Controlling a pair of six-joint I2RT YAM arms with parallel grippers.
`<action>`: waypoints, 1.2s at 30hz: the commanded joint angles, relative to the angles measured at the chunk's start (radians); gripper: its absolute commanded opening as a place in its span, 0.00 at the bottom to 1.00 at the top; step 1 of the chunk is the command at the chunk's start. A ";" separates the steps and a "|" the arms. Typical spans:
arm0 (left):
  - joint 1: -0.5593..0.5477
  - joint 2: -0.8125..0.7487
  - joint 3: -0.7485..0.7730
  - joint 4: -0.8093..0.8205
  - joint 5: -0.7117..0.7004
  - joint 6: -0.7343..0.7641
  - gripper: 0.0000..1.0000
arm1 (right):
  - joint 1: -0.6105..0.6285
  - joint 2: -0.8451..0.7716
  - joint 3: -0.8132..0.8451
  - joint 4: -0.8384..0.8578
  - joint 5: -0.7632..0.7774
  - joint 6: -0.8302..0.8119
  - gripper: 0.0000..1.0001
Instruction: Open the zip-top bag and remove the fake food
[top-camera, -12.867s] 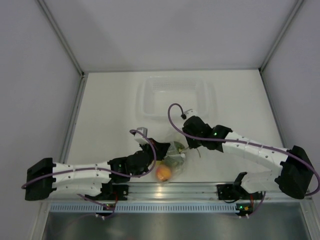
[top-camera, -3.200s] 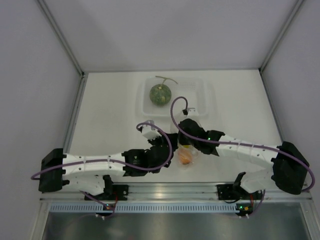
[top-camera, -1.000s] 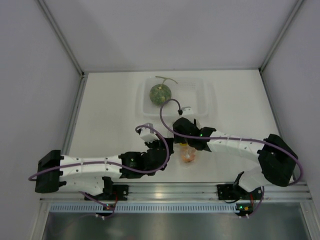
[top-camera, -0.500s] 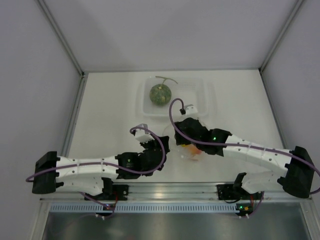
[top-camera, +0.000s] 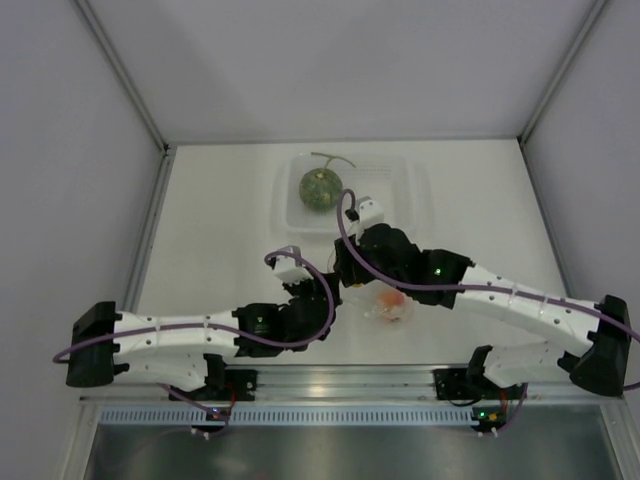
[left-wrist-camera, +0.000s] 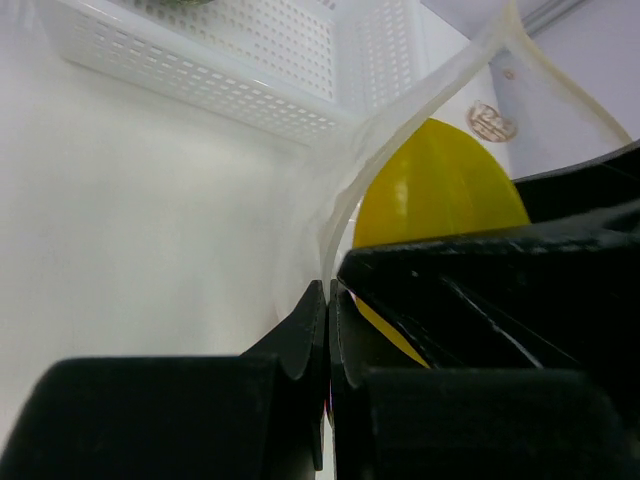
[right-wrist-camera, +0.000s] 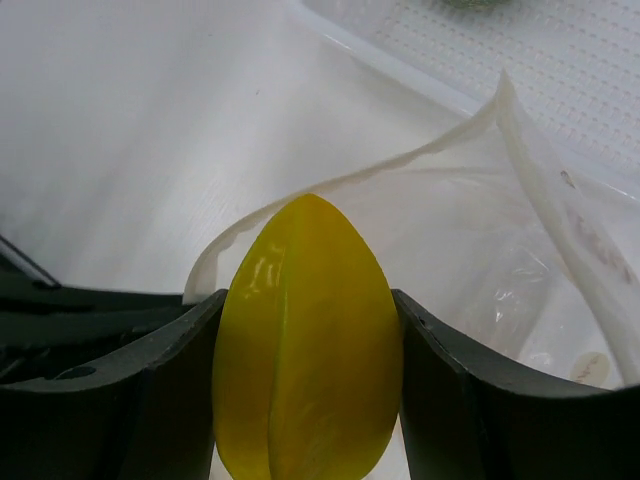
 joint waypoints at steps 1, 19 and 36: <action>-0.003 -0.023 0.003 -0.009 -0.037 -0.006 0.00 | 0.024 -0.129 -0.009 0.055 -0.081 -0.039 0.34; 0.001 -0.024 -0.014 -0.008 -0.014 -0.040 0.00 | -0.006 -0.387 -0.159 0.435 -0.163 0.230 0.36; 0.001 -0.159 -0.073 -0.008 0.002 -0.034 0.00 | -0.434 -0.127 0.197 0.125 -0.095 -0.055 0.34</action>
